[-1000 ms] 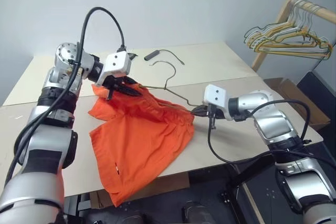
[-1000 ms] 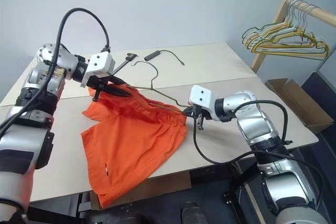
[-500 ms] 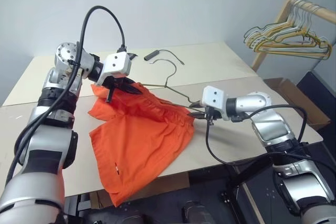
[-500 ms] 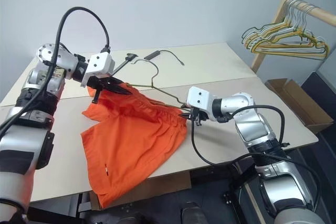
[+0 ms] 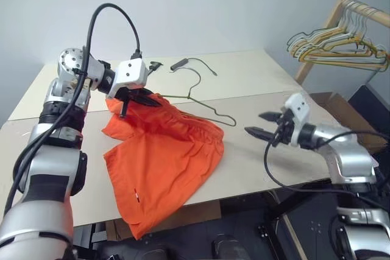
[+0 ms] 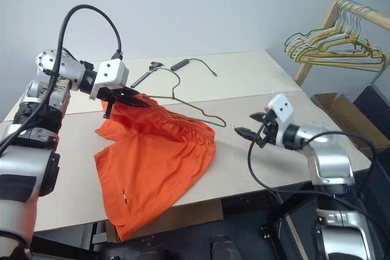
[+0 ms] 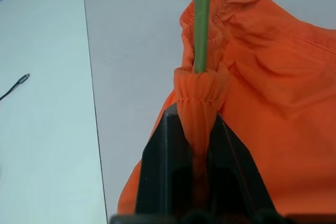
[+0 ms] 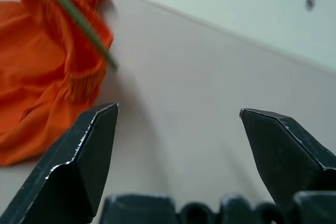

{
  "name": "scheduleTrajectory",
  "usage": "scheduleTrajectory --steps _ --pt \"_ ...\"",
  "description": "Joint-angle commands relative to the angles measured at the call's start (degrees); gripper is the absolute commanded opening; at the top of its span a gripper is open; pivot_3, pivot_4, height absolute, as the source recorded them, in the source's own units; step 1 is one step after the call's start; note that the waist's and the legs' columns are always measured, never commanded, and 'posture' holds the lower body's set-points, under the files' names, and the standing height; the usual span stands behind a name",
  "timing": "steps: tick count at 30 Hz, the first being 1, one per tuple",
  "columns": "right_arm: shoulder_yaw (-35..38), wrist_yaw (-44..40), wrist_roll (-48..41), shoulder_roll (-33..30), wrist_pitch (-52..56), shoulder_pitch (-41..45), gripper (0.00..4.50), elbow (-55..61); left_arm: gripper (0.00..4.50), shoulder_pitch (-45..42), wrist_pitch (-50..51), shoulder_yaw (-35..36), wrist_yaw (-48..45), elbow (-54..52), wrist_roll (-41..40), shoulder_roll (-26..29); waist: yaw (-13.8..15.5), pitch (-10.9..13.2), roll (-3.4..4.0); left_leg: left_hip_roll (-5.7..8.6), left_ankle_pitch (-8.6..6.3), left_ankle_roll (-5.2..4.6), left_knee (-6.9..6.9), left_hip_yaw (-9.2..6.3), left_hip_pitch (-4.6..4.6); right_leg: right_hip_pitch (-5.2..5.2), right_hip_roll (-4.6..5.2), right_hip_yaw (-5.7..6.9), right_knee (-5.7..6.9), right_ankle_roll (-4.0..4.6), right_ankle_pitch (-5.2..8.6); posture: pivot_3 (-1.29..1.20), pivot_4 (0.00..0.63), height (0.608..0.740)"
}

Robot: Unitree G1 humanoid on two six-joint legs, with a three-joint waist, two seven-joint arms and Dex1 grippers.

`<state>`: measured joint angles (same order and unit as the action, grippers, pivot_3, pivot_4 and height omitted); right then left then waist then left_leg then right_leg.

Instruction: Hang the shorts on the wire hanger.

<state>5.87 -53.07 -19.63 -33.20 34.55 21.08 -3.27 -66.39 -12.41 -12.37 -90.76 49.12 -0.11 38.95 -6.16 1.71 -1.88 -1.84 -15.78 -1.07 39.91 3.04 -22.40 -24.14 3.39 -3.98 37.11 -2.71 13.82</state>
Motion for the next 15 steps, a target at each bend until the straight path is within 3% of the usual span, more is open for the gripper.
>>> scheduleTrajectory --steps 1,11,15 --pt "-1.01 0.46 -2.85 2.05 1.33 -3.05 4.29 4.62 0.00 -0.66 -0.81 1.66 0.86 -0.39 -0.55 0.42 0.00 0.00 0.00 0.00 0.00 0.00 0.00 -0.01 0.00 -0.01 0.00 0.00 0.00 0.00 0.00 -0.08 0.000 0.740" --pt "-7.11 6.77 -3.11 11.90 3.63 -0.87 4.29 4.98 0.00 0.23 -0.60 1.95 1.51 -1.13 -0.82 0.74 -0.39 0.00 0.00 0.00 0.00 0.00 0.01 -0.04 -0.02 -0.02 0.00 0.00 0.01 -0.01 0.00 -0.07 0.000 0.740" --pt "-6.85 7.95 -3.23 13.46 4.16 0.74 3.37 2.87 0.00 0.70 -0.17 2.18 1.60 -1.75 -1.13 0.79 -0.42 0.00 0.00 0.00 0.00 0.00 0.01 -0.05 -0.02 -0.02 0.00 0.01 0.01 -0.01 0.00 -0.06 0.000 0.740"
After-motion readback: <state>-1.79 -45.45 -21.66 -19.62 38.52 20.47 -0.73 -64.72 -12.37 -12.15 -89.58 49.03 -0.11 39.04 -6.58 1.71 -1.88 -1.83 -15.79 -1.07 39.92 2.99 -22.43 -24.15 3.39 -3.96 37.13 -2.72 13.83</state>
